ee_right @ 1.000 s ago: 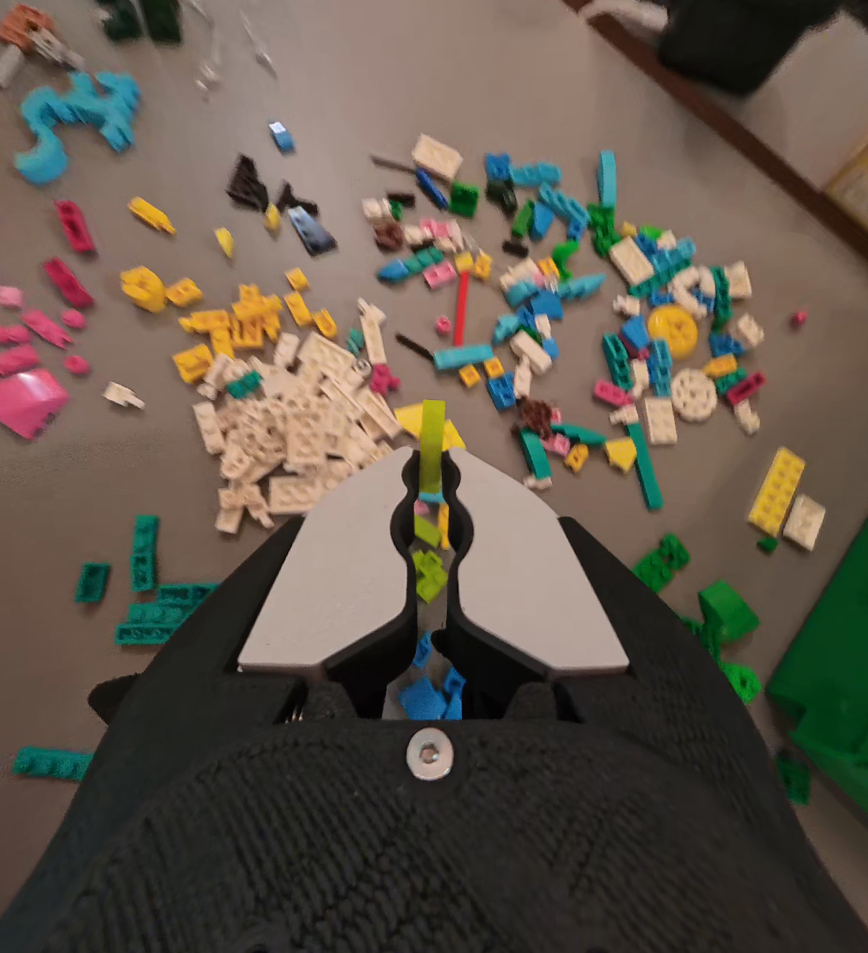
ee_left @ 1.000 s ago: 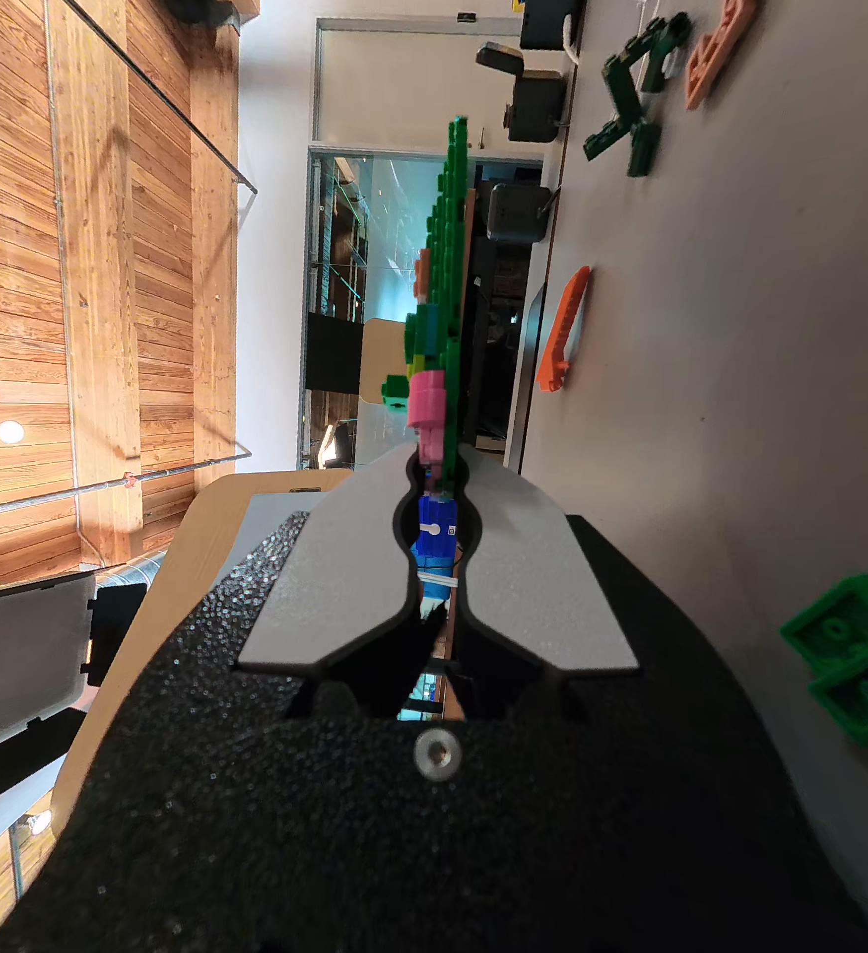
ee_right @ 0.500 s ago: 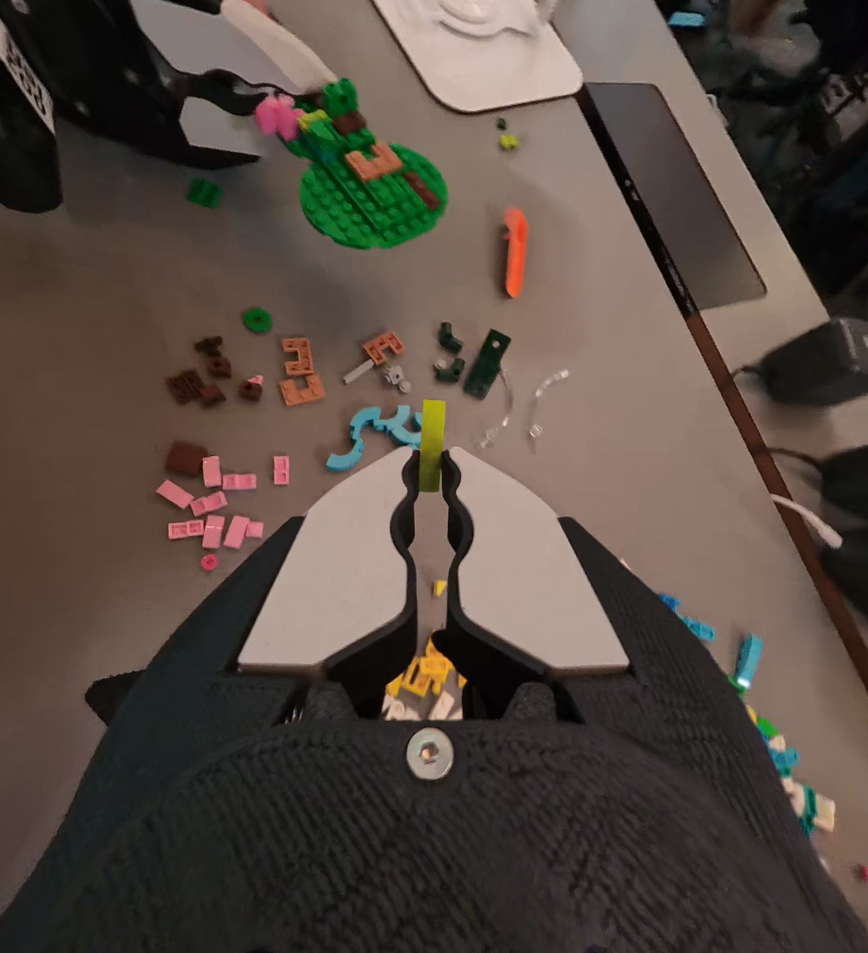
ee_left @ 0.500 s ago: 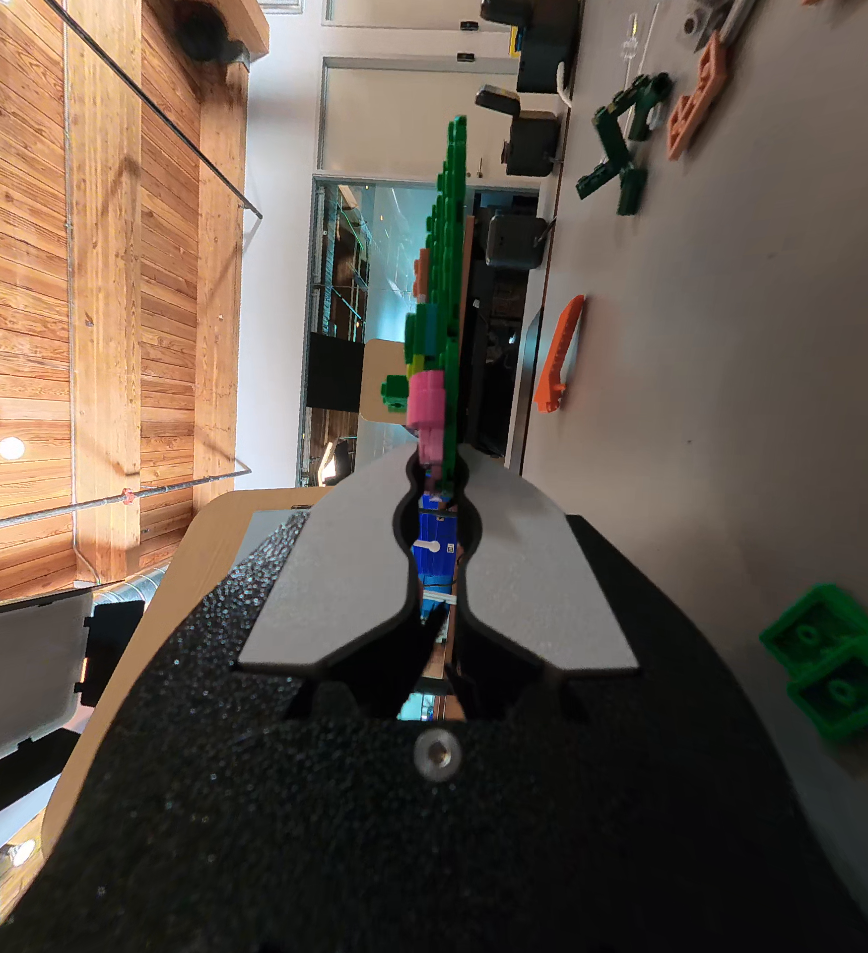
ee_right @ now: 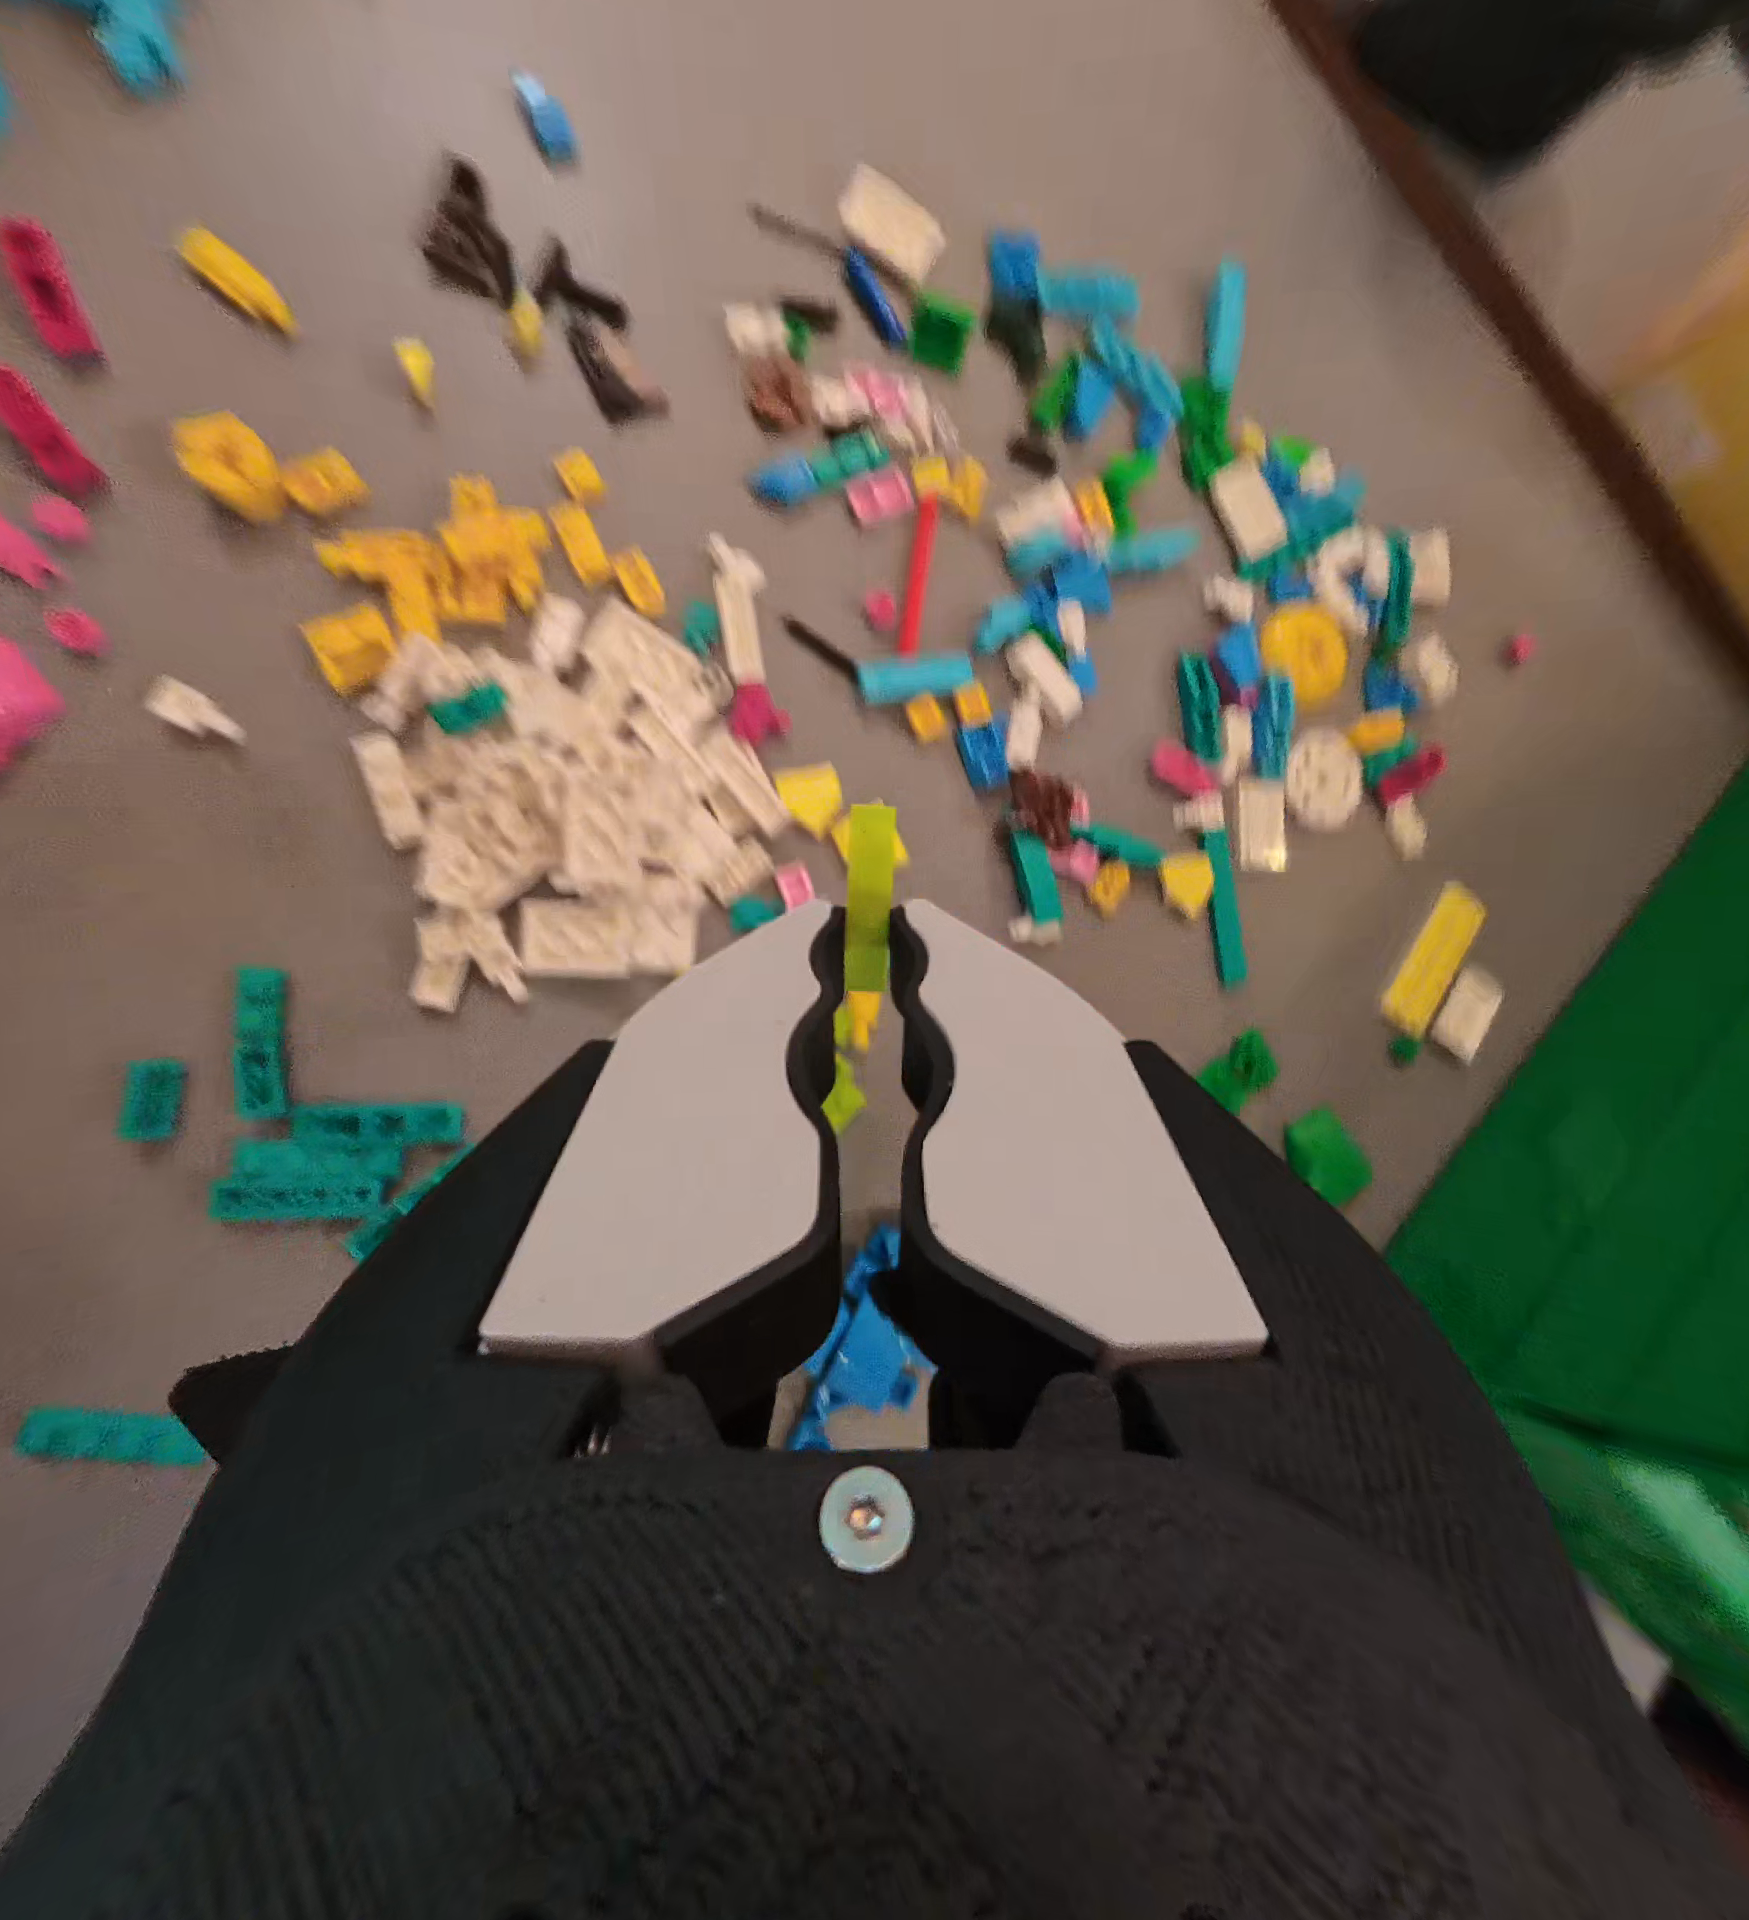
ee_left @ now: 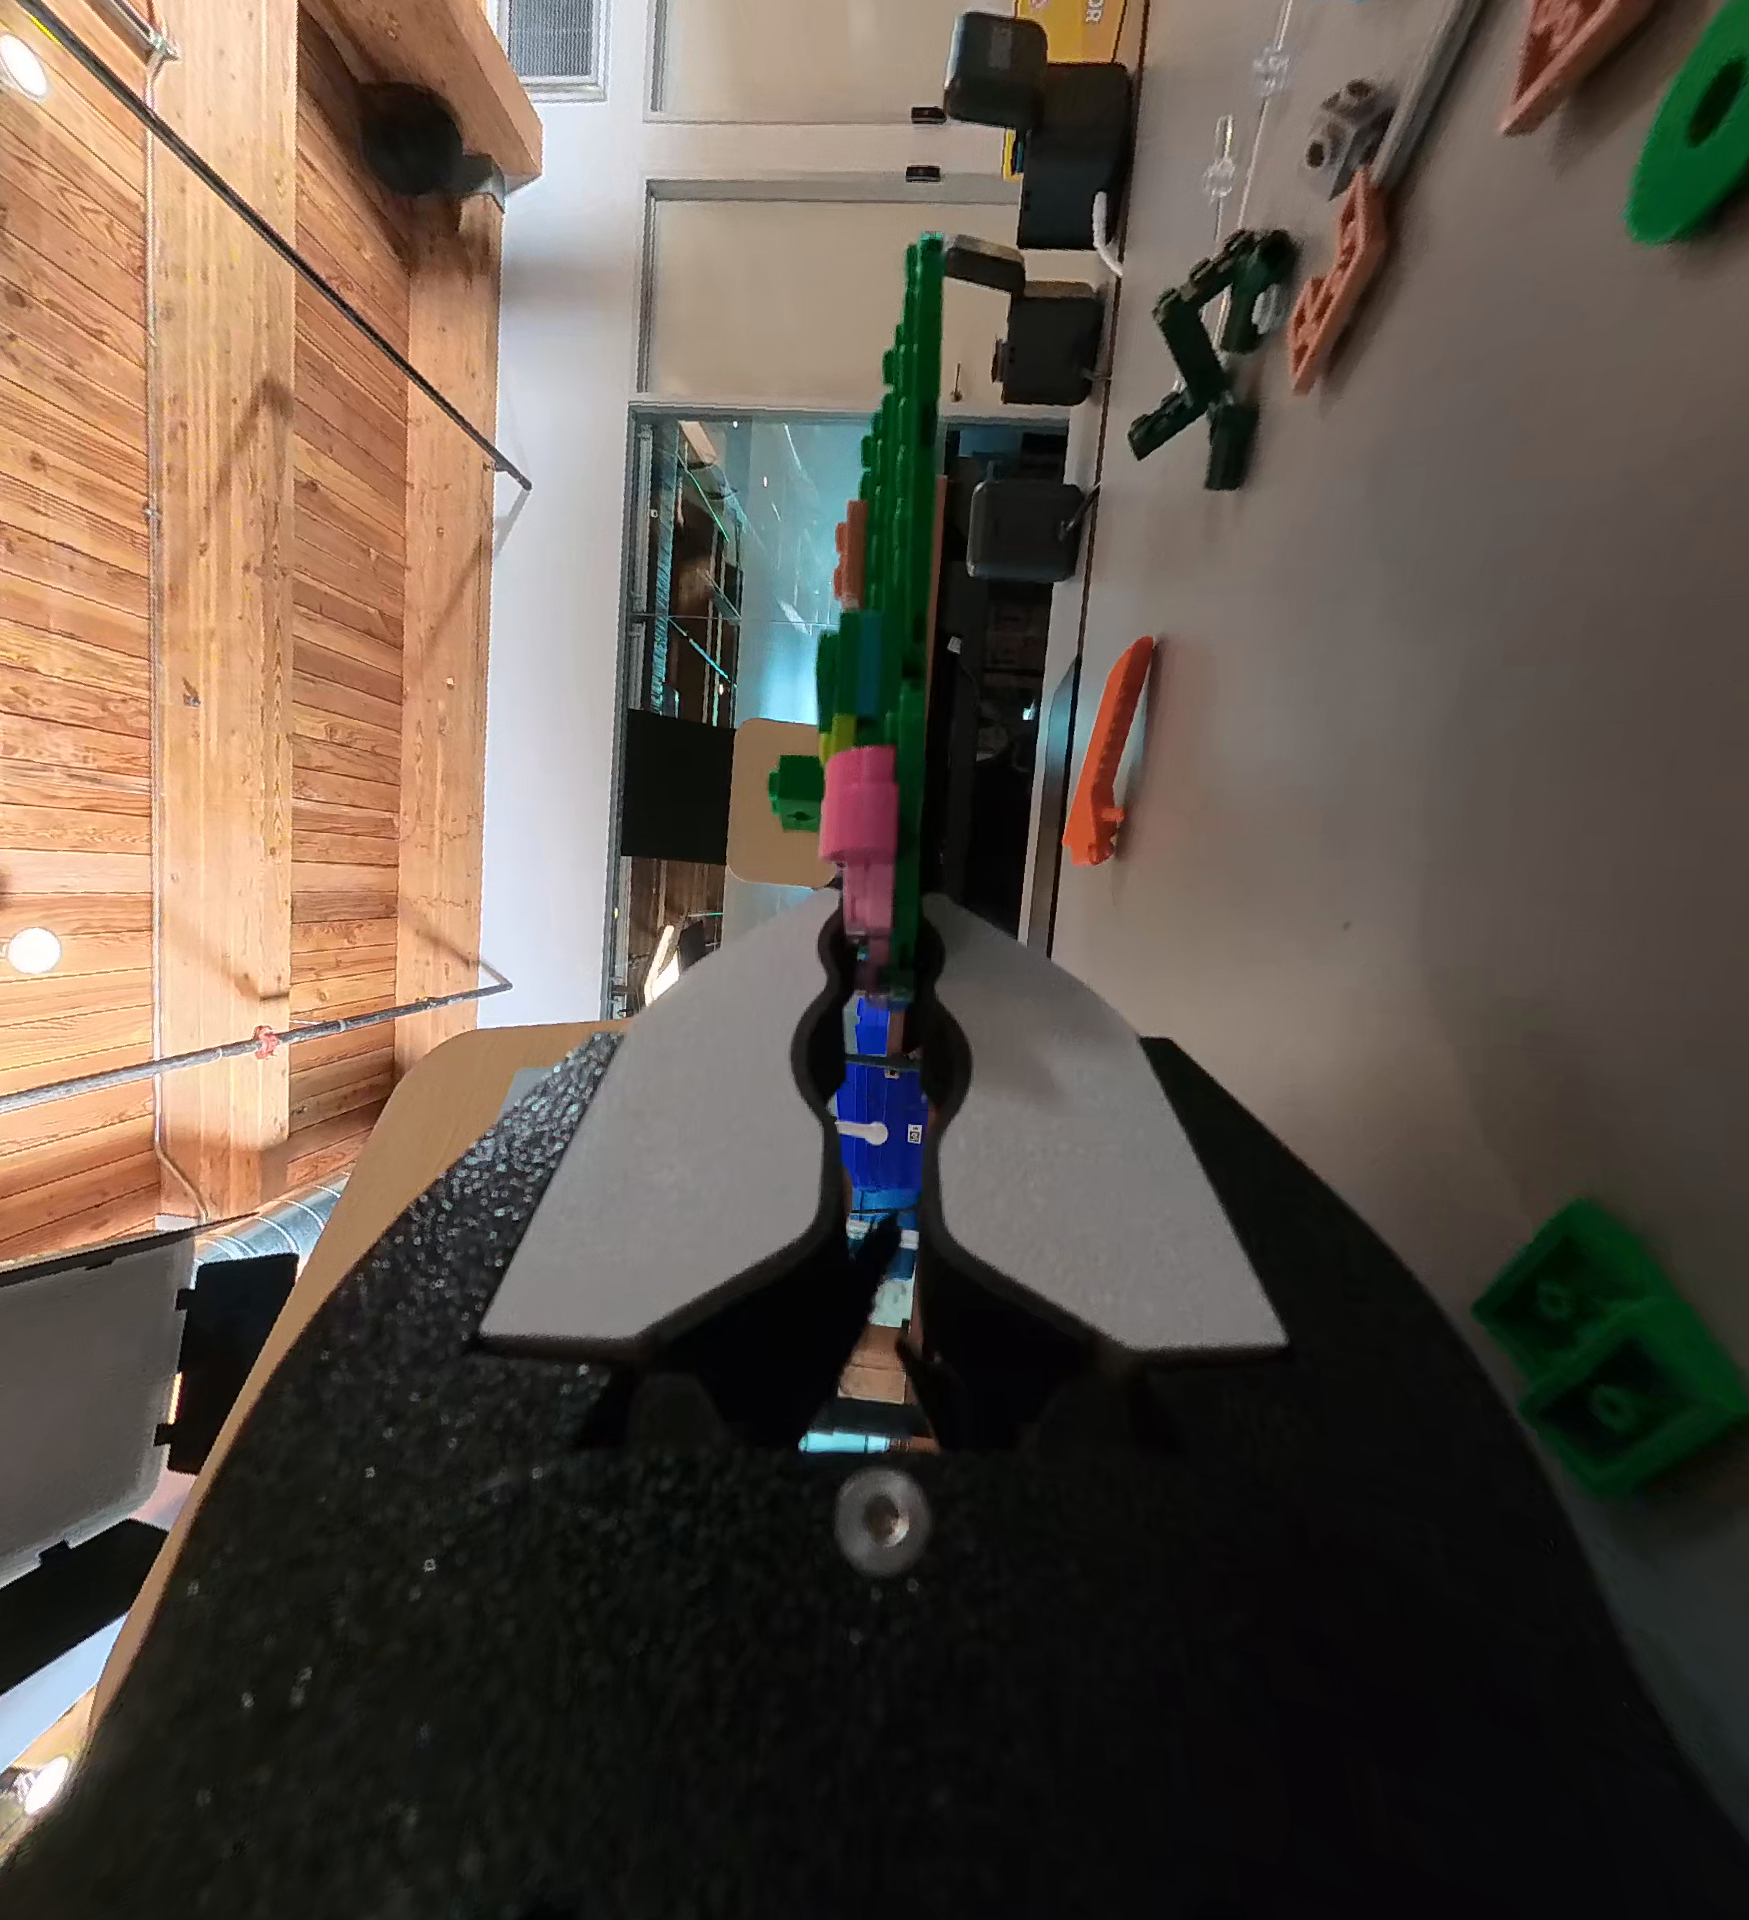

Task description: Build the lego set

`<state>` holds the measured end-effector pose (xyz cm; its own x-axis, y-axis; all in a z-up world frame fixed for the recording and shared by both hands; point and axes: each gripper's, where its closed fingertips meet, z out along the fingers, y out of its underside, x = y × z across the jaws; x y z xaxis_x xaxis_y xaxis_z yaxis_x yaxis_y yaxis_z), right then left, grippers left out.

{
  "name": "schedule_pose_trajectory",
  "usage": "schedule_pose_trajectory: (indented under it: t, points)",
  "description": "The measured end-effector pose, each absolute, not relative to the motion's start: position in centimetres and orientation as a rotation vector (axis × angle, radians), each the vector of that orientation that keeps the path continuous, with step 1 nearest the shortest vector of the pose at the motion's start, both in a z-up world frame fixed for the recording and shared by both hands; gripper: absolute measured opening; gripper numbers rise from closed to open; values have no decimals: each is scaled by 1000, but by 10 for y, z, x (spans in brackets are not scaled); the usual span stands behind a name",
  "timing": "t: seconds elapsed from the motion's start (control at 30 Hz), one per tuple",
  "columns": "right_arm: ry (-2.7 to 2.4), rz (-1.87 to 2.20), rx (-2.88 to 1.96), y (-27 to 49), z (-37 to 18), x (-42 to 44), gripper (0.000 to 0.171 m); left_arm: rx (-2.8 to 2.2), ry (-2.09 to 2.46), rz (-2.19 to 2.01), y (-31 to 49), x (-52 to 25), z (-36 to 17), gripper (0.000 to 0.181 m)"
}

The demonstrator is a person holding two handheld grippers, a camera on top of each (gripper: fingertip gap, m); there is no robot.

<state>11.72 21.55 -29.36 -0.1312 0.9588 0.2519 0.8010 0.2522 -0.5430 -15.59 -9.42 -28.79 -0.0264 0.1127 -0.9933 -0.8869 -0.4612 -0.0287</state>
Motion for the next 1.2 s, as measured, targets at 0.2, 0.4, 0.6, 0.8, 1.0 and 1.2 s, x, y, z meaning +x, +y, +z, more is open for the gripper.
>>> schedule_pose_trajectory:
  t: [0.2, 0.4, 0.6, 0.8, 1.0, 1.2]
  points:
    - [-1895, 392, -1817, 253, -336, 164, 6, -1460, 861, 1608, -94, -156, -289, 8]
    - [-1918, 395, -1811, 251, -352, 163, 7, -1468, 863, 1616, -94, -157, -290, 8]
    - [-1893, 411, -1797, 248, -347, 162, 16, -1473, 859, 1618, -94, -159, -290, 8]
    - [-1773, 300, -1809, 256, -327, 188, 16, -1474, 859, 1616, -94, -159, -291, 8]
    - [-1592, 220, -1904, 268, -315, 233, 16, -1475, 859, 1614, -94, -159, -291, 8]
    - [-1480, 247, -1944, 271, -314, 251, 15, -1474, 858, 1615, -95, -159, -291, 8]
